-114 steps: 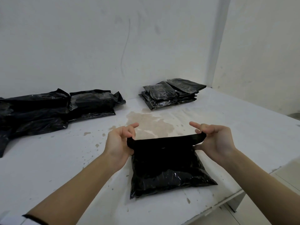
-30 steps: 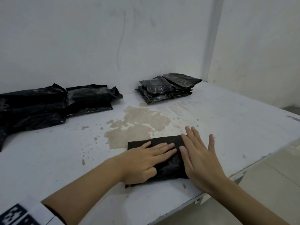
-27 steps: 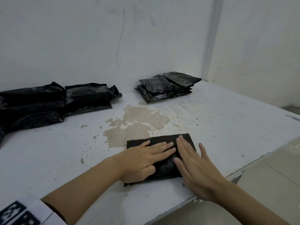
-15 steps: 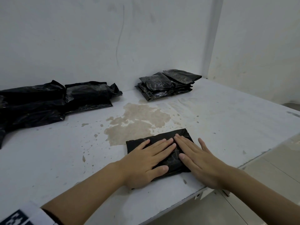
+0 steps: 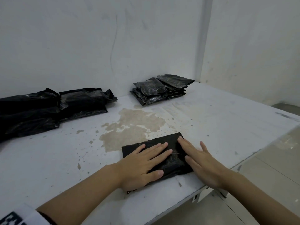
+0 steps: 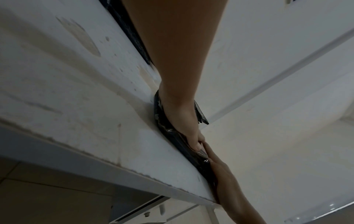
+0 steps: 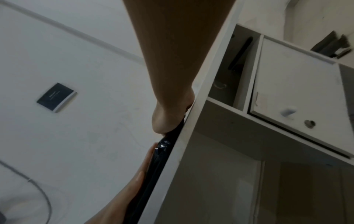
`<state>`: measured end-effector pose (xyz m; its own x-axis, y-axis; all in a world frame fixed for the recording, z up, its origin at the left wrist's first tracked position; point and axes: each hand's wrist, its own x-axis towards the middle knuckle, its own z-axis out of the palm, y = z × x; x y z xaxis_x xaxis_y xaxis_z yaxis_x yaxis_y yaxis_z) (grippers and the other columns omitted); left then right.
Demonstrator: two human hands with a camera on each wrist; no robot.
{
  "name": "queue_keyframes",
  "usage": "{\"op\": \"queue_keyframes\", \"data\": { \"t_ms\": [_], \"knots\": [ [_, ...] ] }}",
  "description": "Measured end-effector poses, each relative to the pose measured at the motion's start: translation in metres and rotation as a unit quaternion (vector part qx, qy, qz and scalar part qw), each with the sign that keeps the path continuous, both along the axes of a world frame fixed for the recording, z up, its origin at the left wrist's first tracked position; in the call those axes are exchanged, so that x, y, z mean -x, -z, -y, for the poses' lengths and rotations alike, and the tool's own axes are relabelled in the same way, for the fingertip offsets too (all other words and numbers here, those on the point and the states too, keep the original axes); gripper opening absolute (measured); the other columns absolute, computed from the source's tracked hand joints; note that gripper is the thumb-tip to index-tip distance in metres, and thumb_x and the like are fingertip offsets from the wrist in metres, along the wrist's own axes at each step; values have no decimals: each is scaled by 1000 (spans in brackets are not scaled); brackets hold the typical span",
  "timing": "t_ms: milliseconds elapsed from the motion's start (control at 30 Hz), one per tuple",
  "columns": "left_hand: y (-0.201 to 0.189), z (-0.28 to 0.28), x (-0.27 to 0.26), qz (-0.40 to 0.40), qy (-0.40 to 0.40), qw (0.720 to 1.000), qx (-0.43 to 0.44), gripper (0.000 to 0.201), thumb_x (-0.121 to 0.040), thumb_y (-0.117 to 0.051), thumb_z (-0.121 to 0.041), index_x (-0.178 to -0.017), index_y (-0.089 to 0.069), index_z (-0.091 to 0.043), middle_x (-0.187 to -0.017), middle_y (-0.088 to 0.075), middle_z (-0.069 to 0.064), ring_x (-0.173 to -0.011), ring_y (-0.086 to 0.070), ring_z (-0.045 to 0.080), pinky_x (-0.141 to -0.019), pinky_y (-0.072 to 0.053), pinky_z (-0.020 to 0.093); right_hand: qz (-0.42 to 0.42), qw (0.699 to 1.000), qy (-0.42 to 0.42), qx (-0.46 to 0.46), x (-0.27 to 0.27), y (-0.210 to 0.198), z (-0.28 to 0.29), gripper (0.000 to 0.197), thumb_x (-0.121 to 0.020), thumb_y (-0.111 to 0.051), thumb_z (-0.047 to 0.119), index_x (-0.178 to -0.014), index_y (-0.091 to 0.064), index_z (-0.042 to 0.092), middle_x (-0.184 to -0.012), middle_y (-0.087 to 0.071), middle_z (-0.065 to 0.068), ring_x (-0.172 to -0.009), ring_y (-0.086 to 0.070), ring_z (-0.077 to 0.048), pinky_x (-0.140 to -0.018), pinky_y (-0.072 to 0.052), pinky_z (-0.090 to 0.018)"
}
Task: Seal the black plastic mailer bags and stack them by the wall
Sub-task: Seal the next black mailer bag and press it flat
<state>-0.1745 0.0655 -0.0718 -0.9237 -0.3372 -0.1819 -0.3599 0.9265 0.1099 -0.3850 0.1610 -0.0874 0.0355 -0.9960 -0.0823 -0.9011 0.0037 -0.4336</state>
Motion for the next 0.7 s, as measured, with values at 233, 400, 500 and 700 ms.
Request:
{"op": "queue_keyframes", "data": {
  "t_ms": [233, 400, 500, 700],
  "knots": [
    [-2, 1, -1, -20, -19, 999, -38, 50, -94, -2, -50, -139, 18, -47, -149, 25, -30, -132, 27, -16, -115, 18, 26, -158, 987, -1, 3, 7, 7, -6, 96, -53, 44, 66, -143, 26, 36, -150, 28, 24, -137, 30, -1, -109, 26, -40],
    [-5, -2, 0, -20, -14, 999, 29, 65, -103, -16, -41, -132, 42, -39, -142, 47, -20, -133, 32, -10, -115, 21, 32, -166, 986, -9, -11, 7, 3, -7, 79, -68, 29, 56, -143, 26, 34, -148, 31, 23, -139, 29, -4, -111, 25, -45],
    [-7, 2, 2, -30, 35, 989, 138, 64, -102, -15, -40, -140, 36, -36, -147, 44, -10, -137, 35, 5, -107, 30, 47, -157, 987, -9, -14, 5, 2, -6, 78, -71, 23, 55, -146, 22, 34, -149, 29, 23, -139, 28, -4, -112, 23, -45],
    [-29, 1, 20, 154, 67, 981, 102, 60, -105, -18, -32, -139, 30, -42, -144, 43, -18, -128, 46, 5, -112, 26, 40, -132, 991, 7, -33, 3, 0, -8, 54, -100, -2, 42, -148, 20, 32, -152, 26, 21, -140, 26, -6, -114, 20, -46]
  ]
}}
